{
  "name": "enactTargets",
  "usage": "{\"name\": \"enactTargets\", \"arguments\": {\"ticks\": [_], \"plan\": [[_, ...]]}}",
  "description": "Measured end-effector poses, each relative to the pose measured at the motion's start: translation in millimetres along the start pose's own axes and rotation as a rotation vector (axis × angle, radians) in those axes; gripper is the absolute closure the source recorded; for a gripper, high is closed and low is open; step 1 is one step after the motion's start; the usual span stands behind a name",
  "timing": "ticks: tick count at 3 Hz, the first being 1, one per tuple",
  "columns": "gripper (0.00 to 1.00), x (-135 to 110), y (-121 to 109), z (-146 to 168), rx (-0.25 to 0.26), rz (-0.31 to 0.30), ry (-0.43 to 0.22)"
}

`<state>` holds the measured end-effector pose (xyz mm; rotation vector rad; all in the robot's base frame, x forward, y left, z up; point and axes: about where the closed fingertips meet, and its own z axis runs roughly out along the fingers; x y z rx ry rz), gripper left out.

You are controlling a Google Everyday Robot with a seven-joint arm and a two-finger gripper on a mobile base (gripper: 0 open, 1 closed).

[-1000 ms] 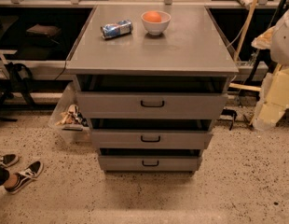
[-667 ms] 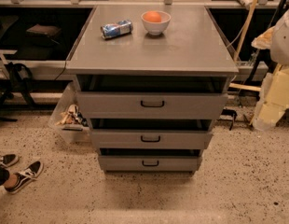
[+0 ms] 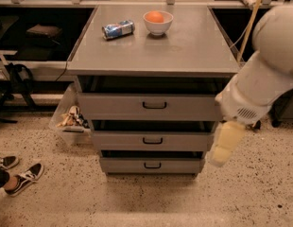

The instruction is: Open middle drawer

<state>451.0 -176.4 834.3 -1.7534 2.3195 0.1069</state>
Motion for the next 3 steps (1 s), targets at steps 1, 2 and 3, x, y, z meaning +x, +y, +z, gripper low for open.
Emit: {"name": "enactTargets", "arguments": {"ticks": [1, 2, 3], "plan": [[0.0, -5.3, 6.4, 84.0, -0.097, 0.023, -0.007], [0.0, -8.2, 9.8, 129.1, -0.149, 0.036, -0.01], [0.0, -17.6, 24.9, 229.2, -0.239, 0.07, 0.013]]}}
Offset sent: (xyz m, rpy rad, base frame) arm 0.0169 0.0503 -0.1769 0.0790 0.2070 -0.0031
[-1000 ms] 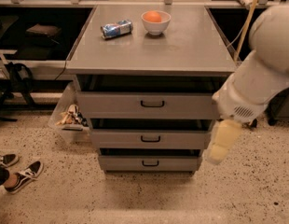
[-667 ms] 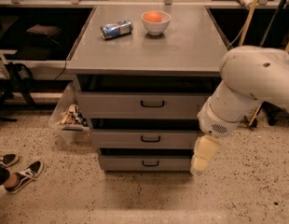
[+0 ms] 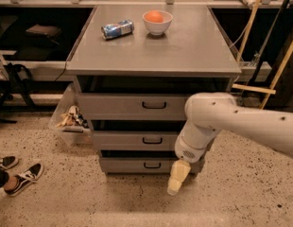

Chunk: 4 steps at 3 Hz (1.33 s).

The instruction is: Open middle drawer

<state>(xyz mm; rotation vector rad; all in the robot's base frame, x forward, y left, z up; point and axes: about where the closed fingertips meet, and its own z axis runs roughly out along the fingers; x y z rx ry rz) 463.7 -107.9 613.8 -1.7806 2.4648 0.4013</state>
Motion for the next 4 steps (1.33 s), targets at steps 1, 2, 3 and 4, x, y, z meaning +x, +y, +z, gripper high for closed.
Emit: {"name": "enactTargets", "arguments": {"ticks": [1, 2, 3, 4], "plan": [[0.0, -11.3, -23.7, 94.9, -0.053, 0.064, -0.032], [0.0, -0.3, -10.9, 138.2, -0.131, 0.085, -0.026], [0.0, -1.8, -10.2, 110.0, -0.099, 0.067, -0.02], [0.0, 22.5, -18.6, 56.0, 0.086, 0.12, -0.03]]}}
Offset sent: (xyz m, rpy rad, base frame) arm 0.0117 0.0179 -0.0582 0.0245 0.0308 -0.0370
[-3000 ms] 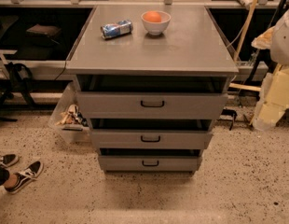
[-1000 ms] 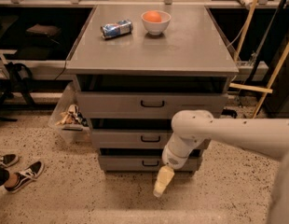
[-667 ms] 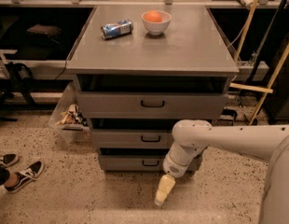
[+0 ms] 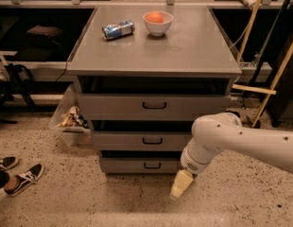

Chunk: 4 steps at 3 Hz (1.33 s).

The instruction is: Open middle drawer

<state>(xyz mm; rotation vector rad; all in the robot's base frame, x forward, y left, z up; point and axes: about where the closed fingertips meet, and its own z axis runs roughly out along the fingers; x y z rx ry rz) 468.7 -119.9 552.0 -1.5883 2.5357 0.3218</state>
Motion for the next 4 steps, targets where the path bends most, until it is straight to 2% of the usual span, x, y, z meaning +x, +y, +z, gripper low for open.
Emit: {"name": "enactTargets", "arguments": {"ticks": [1, 2, 3, 4], "plan": [[0.0, 35.9, 2.5, -58.0, 0.254, 0.096, -0.059], [0.0, 49.1, 5.1, -138.6, 0.516, 0.139, -0.163], [0.0, 39.8, 1.9, -231.3, 0.753, 0.133, -0.266], [0.0, -5.0, -18.7, -283.8, 0.875, 0.037, -0.418]]}}
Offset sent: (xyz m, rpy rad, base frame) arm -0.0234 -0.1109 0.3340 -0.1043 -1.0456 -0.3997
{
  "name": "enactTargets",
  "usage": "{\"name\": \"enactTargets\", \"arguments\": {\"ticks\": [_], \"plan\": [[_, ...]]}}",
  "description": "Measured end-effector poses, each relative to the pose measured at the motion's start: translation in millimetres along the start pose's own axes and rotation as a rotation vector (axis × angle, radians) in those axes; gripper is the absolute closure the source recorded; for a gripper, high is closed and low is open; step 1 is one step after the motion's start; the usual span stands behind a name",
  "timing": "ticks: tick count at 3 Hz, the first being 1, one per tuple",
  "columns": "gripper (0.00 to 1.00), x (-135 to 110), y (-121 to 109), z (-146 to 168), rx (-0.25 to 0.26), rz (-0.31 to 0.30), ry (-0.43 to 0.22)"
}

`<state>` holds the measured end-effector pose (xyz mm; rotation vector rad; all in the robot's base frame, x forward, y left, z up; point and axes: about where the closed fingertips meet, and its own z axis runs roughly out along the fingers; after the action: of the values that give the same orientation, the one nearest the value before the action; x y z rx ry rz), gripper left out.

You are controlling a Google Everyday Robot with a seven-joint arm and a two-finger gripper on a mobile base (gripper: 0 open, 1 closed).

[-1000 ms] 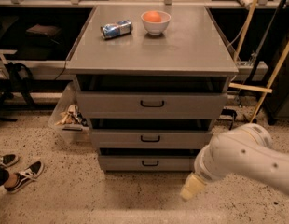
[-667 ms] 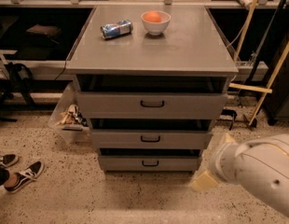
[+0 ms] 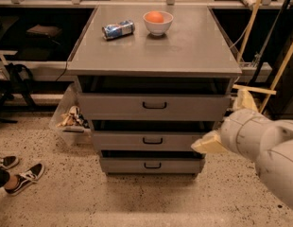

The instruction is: Open middle drawer

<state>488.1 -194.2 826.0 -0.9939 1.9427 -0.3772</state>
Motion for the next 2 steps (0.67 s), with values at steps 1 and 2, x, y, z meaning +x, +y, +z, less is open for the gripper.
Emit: {"name": "enactTargets", "arguments": {"ticks": [1, 2], "plan": [[0.0, -18.2, 4.2, 41.4, -0.023, -0.073, -0.115], [0.0, -14.4, 5.9, 44.6, -0.027, -0.086, -0.115]]}}
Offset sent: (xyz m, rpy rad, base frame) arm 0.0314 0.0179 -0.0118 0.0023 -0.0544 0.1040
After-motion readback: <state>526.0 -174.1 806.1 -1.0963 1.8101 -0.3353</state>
